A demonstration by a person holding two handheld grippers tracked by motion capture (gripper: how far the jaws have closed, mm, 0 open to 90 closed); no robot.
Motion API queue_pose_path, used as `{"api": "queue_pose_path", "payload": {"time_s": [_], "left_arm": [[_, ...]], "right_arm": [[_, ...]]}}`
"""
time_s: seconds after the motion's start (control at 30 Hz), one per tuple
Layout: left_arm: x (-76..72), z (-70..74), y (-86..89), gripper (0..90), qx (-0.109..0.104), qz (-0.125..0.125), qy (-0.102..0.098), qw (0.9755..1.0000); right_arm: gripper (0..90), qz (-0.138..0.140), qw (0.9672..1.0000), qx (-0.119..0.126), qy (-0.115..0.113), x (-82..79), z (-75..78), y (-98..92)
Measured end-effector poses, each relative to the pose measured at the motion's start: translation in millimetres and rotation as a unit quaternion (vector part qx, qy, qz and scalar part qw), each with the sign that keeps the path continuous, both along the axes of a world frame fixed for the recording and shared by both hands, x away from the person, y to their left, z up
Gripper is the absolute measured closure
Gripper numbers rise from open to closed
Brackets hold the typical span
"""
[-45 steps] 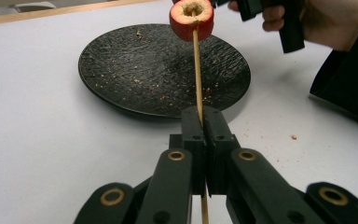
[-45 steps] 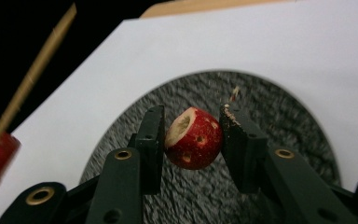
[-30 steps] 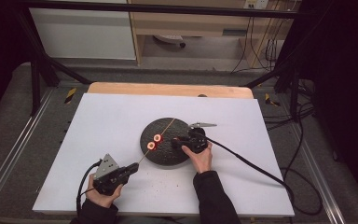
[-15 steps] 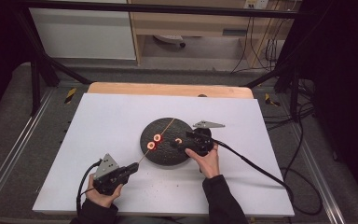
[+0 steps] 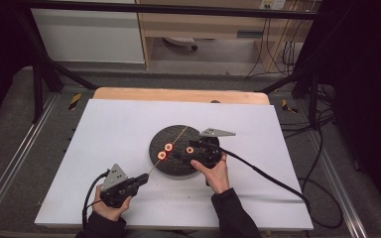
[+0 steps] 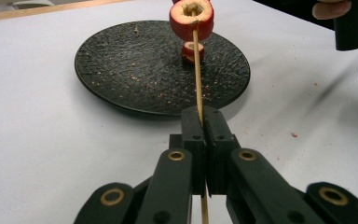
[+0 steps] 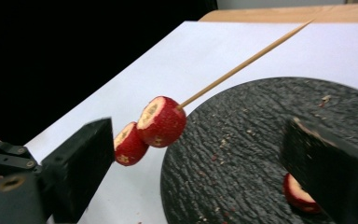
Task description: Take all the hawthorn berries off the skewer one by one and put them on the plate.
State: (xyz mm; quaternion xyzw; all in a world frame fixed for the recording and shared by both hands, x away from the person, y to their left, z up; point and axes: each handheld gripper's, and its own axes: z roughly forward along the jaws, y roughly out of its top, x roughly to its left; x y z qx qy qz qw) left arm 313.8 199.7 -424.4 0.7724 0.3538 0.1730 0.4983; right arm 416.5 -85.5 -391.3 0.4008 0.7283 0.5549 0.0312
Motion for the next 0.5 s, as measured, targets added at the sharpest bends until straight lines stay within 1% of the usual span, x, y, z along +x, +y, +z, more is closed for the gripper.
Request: {"api": "queue_pose_path", "payload": {"time_s": [0.17,0.37,0.43,0.5], "left_arm": [[-0.2,0.0,-0.6,88.3,-0.001,-0.001,0.0,1.0],[-0.3,-0.2,-1.8,88.3,-0.001,-0.002,0.0,1.0],[-0.2,-0.3,-2.0,88.2,-0.001,-0.002,0.0,1.0],[-0.1,-0.4,-2.2,88.2,0.0,-0.003,0.0,1.0]], "right_arm": [[26.5,0.005,0.9998,0.016,0.01,4.9,-2.9,8.3],[41.6,0.013,0.9987,0.04,0.031,9.7,-6.3,11.6],[45.2,0.018,0.998,0.045,0.041,10.2,-7.5,12.4],[49.9,0.022,0.9977,0.046,0.044,10.8,-8.8,12.9]]}}
